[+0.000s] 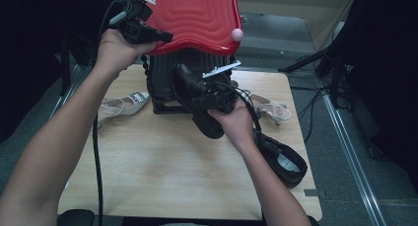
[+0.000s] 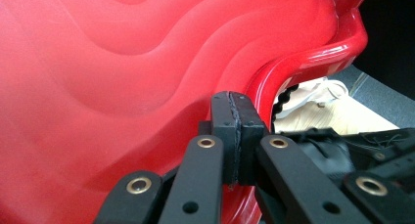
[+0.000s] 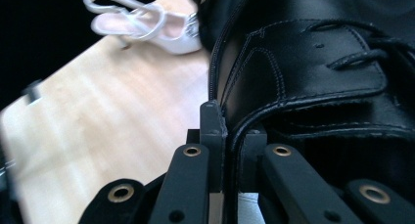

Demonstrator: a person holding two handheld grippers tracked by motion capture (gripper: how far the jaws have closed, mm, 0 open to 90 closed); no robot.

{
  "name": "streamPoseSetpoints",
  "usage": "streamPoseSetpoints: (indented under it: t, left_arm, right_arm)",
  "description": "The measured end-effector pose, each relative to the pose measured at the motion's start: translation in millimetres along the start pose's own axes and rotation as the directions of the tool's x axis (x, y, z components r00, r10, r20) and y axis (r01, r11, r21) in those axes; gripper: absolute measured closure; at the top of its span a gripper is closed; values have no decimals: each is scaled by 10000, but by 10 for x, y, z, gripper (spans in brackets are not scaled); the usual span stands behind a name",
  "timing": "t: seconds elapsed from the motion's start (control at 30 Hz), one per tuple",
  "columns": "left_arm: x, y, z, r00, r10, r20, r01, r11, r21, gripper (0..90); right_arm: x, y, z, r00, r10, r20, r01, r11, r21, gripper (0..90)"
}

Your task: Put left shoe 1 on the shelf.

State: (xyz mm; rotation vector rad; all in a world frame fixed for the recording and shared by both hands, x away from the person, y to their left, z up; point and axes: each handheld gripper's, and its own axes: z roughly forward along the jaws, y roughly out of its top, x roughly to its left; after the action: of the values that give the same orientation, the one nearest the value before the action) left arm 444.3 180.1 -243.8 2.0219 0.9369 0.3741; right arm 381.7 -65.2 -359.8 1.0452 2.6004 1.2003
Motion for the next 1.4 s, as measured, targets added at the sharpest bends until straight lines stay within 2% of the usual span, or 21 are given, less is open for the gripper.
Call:
streamPoseSetpoints:
  t: [0.03, 0.07, 0.17, 0.2, 0.27, 0.4, 0.43, 0.47, 0.53, 0.67, 0.73, 0.87, 0.9, 1.0, 1.1, 1.2, 1.23, 1.27, 1.3, 1.33, 1.4]
  left_arm:
    - [0, 0, 0, 10000, 0, 0, 0, 10000, 0, 900]
    - [-1, 1, 0, 10000, -24, -3, 24, 10000, 31, 900]
    - [-3, 3, 1, 10000, -32, -10, 32, 10000, 73, 900]
    - [-3, 4, 4, 10000, -69, -12, 69, 10000, 47, 900]
    - [-2, 5, 4, 10000, -70, -8, 70, 10000, 52, 900]
    - [-1, 2, -2, 10000, -32, 10, 32, 9999, 95, 900]
    - [-1, 2, -2, 10000, -32, 10, 32, 9999, 95, 900]
    - [-3, 2, -2, 10000, -63, 21, 63, 9999, 89, 900]
    - [-1, 5, -1, 10000, -55, 4, 55, 9999, 98, 900]
    - [-1, 6, 2, 10000, -84, 5, 84, 9999, 80, 900]
    - [0, 4, -1, 10000, -72, 26, 72, 9999, 97, 900]
    - [0, 5, -1, 10000, -49, 9, 49, 9999, 108, 900]
    - [-2, 6, 0, 10000, -79, 0, 79, 9999, 96, 900]
    - [0, 5, -1, 10000, -65, -1, 65, 9999, 107, 900]
    - [-2, 5, 2, 10000, -93, -24, 93, 9999, 77, 900]
    - [-4, 5, 1, 10000, -83, -31, 84, 9999, 81, 900]
    - [-4, 5, 1, 10000, -83, -31, 84, 9999, 81, 900]
    - [-3, 5, -1, 10000, -52, -31, 53, 9999, 104, 900]
    - [-7, 3, -2, 10000, -76, -52, 77, 9999, 105, 900]
    - [-7, 4, -2, 10000, -69, -53, 70, 9999, 115, 900]
    - [-7, 4, 0, 10000, -65, -63, 66, 9999, 106, 900]
  right_arm:
    - [0, 0, 0, 10000, 0, 0, 0, 10000, 0, 862]
    - [-14, 24, 61, 9995, -143, 266, 148, 9997, -175, 863]
    - [-21, 35, 109, 9990, -137, 416, 152, 9992, -363, 865]
    - [-17, 52, 171, 9981, -215, 579, 249, 9979, -592, 865]
    - [-12, 59, 197, 9978, -246, 618, 286, 9974, -658, 865]
    - [13, 98, 407, 9926, -443, 1130, 535, 9953, -805, 867]
    - [13, 98, 407, 9926, -443, 1130, 535, 9953, -805, 867]
    - [6, 131, 493, 9917, -395, 1227, 510, 9944, -923, 866]
    - [9, 174, 552, 9904, -401, 1323, 545, 9928, -1067, 866]
    - [37, 247, 618, 9865, -432, 1578, 617, 9916, -1141, 865]
    - [58, 331, 690, 9839, -176, 1777, 428, 9894, -1391, 864]
    - [87, 385, 758, 9810, -27, 1942, 345, 9864, -1606, 862]
    - [113, 432, 814, 9766, -73, 2151, 442, 9850, -1669, 861]
    - [136, 474, 853, 9728, -130, 2312, 527, 9847, -1663, 859]
    - [137, 505, 901, 9740, -54, 2266, 440, 9852, -1658, 833]
    - [171, 508, 939, 9803, 40, 1976, 251, 9892, -1446, 726]
    - [171, 508, 939, 9803, 40, 1976, 251, 9892, -1446, 726]
    - [177, 507, 947, 9840, 103, 1779, 152, 9898, -1416, 677]
    - [177, 507, 947, 9840, 103, 1779, 152, 9898, -1416, 677]
    - [187, 500, 963, 9860, 45, 1668, 176, 9913, -1304, 631]
    - [193, 488, 942, 9895, 96, 1444, 117, 9892, -1460, 609]
